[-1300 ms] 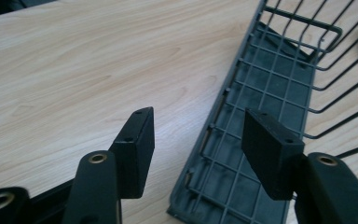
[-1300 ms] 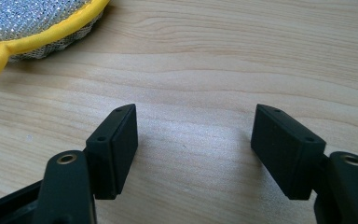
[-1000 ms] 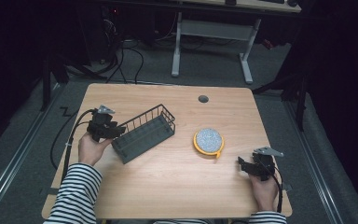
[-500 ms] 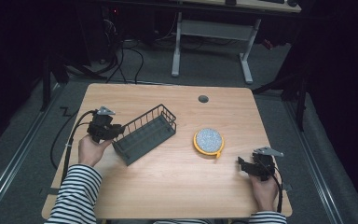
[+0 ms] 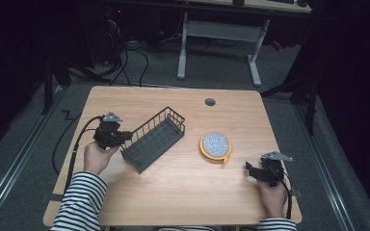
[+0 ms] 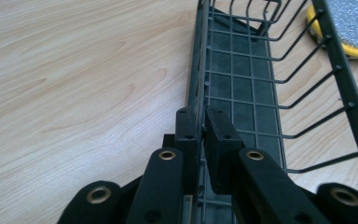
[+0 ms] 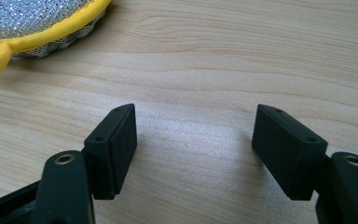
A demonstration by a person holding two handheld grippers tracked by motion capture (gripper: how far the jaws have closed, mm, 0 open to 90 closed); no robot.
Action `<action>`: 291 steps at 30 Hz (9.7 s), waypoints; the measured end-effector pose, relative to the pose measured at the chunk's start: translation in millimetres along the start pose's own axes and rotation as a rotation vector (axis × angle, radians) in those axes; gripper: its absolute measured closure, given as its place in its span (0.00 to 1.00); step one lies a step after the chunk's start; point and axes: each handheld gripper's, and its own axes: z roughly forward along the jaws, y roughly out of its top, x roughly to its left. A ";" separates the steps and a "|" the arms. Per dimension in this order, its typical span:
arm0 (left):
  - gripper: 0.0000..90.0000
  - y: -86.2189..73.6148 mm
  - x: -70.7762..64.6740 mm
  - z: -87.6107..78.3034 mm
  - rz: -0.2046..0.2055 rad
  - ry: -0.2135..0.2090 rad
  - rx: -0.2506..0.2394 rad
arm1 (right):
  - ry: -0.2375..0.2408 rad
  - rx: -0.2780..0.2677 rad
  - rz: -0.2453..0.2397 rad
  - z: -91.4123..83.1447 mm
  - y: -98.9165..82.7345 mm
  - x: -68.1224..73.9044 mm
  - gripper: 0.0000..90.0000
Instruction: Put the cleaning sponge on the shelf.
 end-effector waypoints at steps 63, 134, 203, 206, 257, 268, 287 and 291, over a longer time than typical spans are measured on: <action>0.38 -26.3 -16.7 -36.3 -0.143 0.114 -0.173 | -0.001 -0.001 0.001 0.1 0.0 0.0 0.35; 0.32 -125.9 -5.1 4.9 -0.204 0.339 -0.065 | 0.219 0.127 0.012 5.7 87.2 27.2 0.34; 0.34 -126.3 -3.8 4.2 -0.216 0.322 -0.081 | 0.318 0.484 -0.033 74.1 135.8 53.5 0.79; 0.34 -126.3 -3.8 4.3 -0.216 0.323 -0.082 | 0.314 0.473 -0.067 71.7 136.1 56.6 0.83; 0.34 -126.0 -4.3 4.5 -0.210 0.325 -0.076 | 0.421 0.114 -0.148 -4.1 205.1 68.7 0.86; 0.34 -126.0 -4.4 4.6 -0.210 0.326 -0.077 | 0.466 0.074 -0.178 16.5 239.8 105.0 0.86; 0.34 -126.0 -4.4 4.7 -0.209 0.326 -0.076 | 0.533 0.037 -0.207 51.9 259.5 143.3 0.85; 0.34 -126.0 -4.5 4.6 -0.206 0.327 -0.073 | 0.531 0.028 -0.209 59.9 256.9 144.8 0.84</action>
